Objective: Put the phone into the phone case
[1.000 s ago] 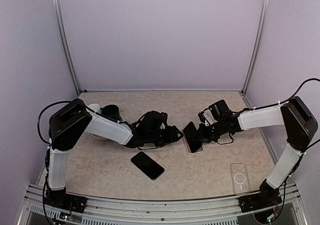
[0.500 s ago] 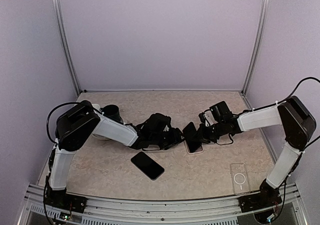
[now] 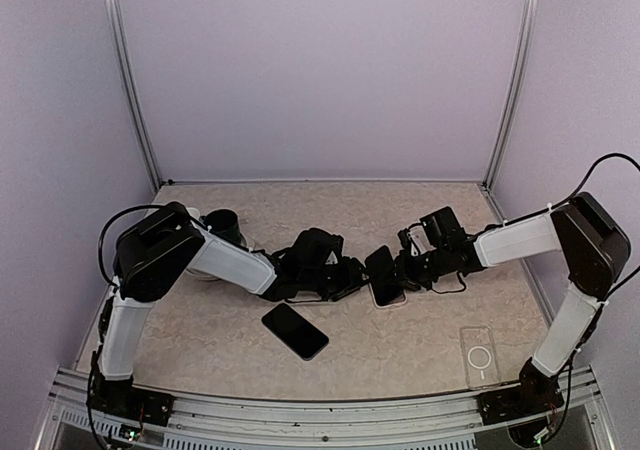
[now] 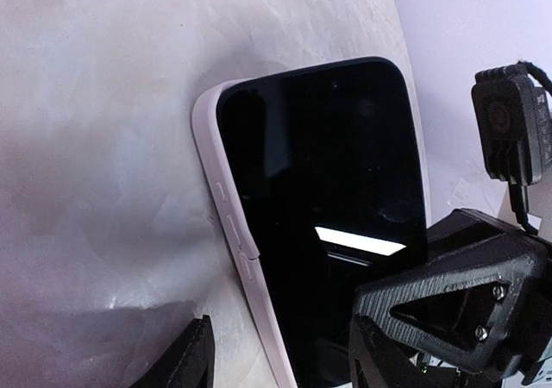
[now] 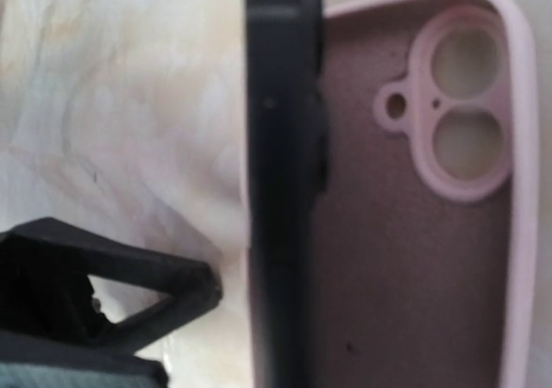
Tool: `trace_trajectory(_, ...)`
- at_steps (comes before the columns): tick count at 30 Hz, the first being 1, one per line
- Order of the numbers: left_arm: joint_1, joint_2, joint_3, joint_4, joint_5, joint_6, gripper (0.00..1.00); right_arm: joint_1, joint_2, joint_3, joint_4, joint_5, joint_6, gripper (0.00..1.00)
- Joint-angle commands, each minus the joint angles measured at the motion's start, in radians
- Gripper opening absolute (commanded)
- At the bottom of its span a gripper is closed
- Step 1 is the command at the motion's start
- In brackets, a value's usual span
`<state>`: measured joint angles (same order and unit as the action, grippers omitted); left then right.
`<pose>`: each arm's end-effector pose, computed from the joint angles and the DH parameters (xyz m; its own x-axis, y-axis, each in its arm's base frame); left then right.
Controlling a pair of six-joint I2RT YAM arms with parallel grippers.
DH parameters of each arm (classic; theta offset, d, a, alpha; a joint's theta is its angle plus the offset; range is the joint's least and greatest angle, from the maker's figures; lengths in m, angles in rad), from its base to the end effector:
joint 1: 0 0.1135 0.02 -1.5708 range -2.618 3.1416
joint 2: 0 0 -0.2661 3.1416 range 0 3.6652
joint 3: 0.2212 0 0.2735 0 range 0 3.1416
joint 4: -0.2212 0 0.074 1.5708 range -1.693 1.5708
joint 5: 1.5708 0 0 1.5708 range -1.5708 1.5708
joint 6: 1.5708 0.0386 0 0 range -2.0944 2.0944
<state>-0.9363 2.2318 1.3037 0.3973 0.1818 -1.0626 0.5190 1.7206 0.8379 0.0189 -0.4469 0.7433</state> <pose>0.2836 -0.3971 0.0892 -0.9188 -0.2012 -0.3397 0.1683 0.5788 -0.7980 0.2923 0.1862 0.1259 -0.9537 0.1580 -0.2559 -0.0620 0.7292 0.6815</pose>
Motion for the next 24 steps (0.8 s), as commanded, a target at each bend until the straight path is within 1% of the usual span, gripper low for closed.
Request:
trace_trajectory(1,0.007,0.037,-0.015,-0.021,0.038,-0.013,0.53,0.001,0.031,-0.013,-0.052,-0.007,-0.011,0.30)
trace_trajectory(2,0.008,0.042,-0.014,-0.020,0.042,-0.015,0.53,0.001,0.031,-0.003,-0.077,0.012,-0.025,0.34)
trace_trajectory(3,0.008,0.044,-0.014,-0.018,0.042,-0.015,0.53,0.001,0.031,0.010,-0.109,0.029,-0.040,0.36)
trace_trajectory(7,0.007,0.037,-0.015,-0.015,0.036,-0.009,0.53,0.001,0.030,0.042,-0.183,0.097,-0.085,0.38)
trace_trajectory(10,0.008,0.037,-0.015,-0.015,0.034,-0.007,0.53,0.001,0.027,0.079,-0.233,0.136,-0.117,0.46)
trace_trajectory(11,0.007,0.037,-0.015,-0.015,0.034,-0.007,0.53,0.001,0.025,0.096,-0.248,0.147,-0.127,0.50)
trace_trajectory(13,0.008,0.038,-0.014,-0.015,0.036,-0.007,0.53,0.004,0.026,0.119,-0.276,0.179,-0.139,0.66)
trace_trajectory(14,0.008,0.041,-0.012,-0.014,0.037,-0.005,0.54,0.007,0.029,0.124,-0.281,0.186,-0.138,0.79)
trace_trajectory(15,0.008,0.041,-0.011,-0.012,0.040,-0.004,0.54,0.008,0.031,0.125,-0.285,0.189,-0.137,0.83)
trace_trajectory(17,0.009,0.043,-0.011,-0.011,0.039,-0.004,0.54,0.012,0.038,0.132,-0.309,0.202,-0.137,0.85)
trace_trajectory(19,0.008,0.042,-0.012,-0.011,0.038,-0.001,0.54,0.022,0.029,0.148,-0.337,0.236,-0.143,0.85)
trace_trajectory(21,0.007,0.038,-0.014,-0.012,0.036,0.002,0.54,0.031,0.010,0.166,-0.361,0.277,-0.148,0.84)
trace_trajectory(24,0.008,0.037,-0.011,-0.014,0.035,0.005,0.54,0.036,-0.004,0.208,-0.406,0.301,-0.166,0.80)
